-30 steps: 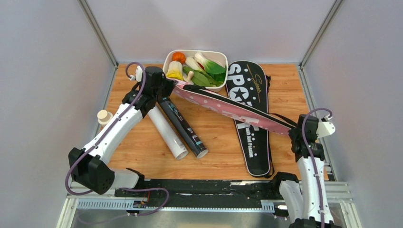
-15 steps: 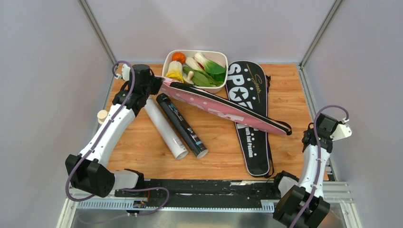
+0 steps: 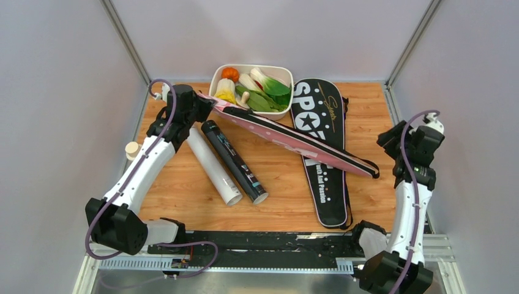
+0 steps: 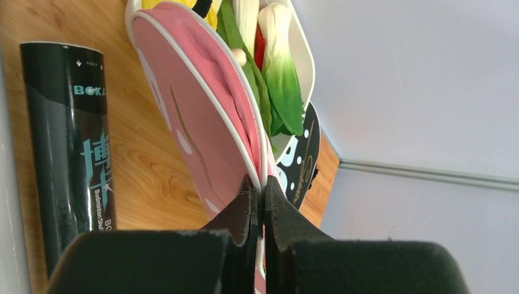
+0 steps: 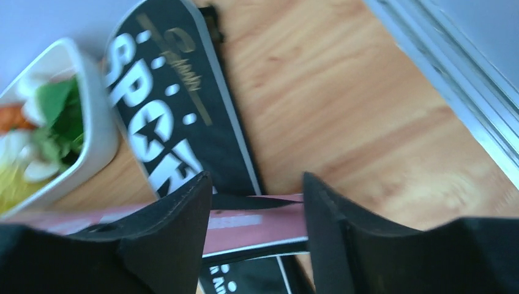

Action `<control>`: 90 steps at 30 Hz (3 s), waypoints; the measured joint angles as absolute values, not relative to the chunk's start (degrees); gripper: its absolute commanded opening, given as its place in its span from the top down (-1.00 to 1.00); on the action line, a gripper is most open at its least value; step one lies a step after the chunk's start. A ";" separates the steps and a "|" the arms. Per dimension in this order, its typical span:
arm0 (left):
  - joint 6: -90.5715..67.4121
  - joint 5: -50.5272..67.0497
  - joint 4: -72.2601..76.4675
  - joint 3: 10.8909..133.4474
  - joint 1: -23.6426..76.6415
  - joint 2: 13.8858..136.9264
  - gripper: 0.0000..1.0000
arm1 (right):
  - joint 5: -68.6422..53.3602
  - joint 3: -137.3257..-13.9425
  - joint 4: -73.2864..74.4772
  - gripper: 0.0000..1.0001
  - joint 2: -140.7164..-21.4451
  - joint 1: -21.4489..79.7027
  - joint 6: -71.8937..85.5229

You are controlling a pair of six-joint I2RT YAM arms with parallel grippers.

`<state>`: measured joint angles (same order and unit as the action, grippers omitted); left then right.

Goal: Pack up the badminton gear
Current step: Zip the racket bag at the center of the board, then place the racket bag at the racket bag.

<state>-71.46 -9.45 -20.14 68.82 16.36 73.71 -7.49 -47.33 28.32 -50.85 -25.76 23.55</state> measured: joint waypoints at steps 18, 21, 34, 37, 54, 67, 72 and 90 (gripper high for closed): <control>-65.89 0.56 -13.39 63.46 16.32 68.79 1.00 | -23.77 -56.45 21.39 -0.75 -49.80 9.87 0.60; -65.12 2.26 -12.34 63.46 16.49 68.79 1.00 | -20.97 -53.06 18.50 -0.77 -47.90 18.11 -3.51; -64.14 8.21 -7.75 63.77 18.11 71.50 1.00 | 5.30 -47.27 8.54 0.52 -60.86 42.70 -16.86; -63.79 9.13 -7.42 64.69 18.46 72.75 0.87 | 11.42 -47.57 6.37 1.00 -64.73 43.55 -18.31; -44.14 24.67 -6.87 80.27 18.68 74.48 -0.39 | 7.68 -84.03 30.26 1.00 -71.85 14.15 -0.30; -29.10 28.38 -9.17 64.60 18.68 61.28 -0.44 | -26.09 -79.05 33.98 0.89 -84.95 -4.16 10.81; -26.76 27.11 -9.67 56.84 18.68 56.75 -0.45 | -37.91 -72.86 28.75 0.24 -90.41 -12.73 11.81; -24.10 25.30 -10.24 52.12 18.68 56.10 -0.45 | -17.89 -83.70 34.89 -1.00 -95.39 -9.85 13.91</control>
<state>-24.10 25.30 -10.24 52.12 18.68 56.10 -17.89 -83.70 34.89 -95.39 -9.85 13.91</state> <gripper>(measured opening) 0.724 0.998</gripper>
